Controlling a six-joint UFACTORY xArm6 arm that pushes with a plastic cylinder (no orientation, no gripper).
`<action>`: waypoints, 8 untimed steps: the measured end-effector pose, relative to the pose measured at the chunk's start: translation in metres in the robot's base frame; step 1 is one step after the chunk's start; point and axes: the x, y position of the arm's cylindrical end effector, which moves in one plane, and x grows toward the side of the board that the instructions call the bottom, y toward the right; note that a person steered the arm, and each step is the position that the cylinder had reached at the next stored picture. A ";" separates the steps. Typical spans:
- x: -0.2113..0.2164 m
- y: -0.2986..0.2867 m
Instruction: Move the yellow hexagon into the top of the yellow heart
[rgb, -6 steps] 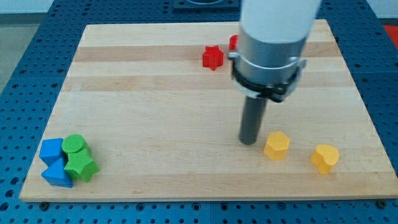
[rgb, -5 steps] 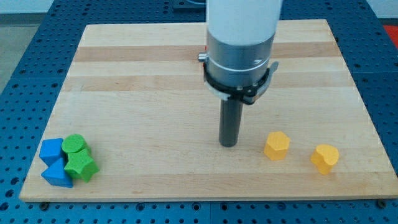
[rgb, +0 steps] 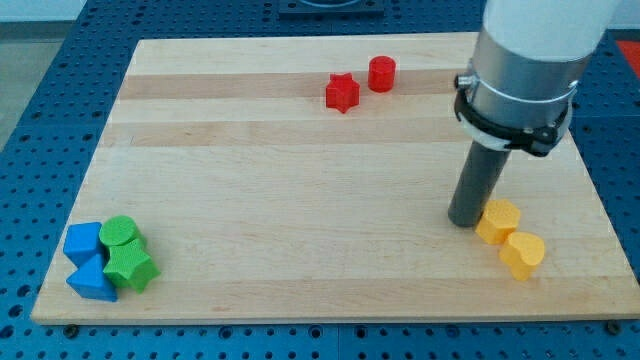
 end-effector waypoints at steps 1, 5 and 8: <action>-0.015 -0.022; -0.010 0.060; -0.135 0.076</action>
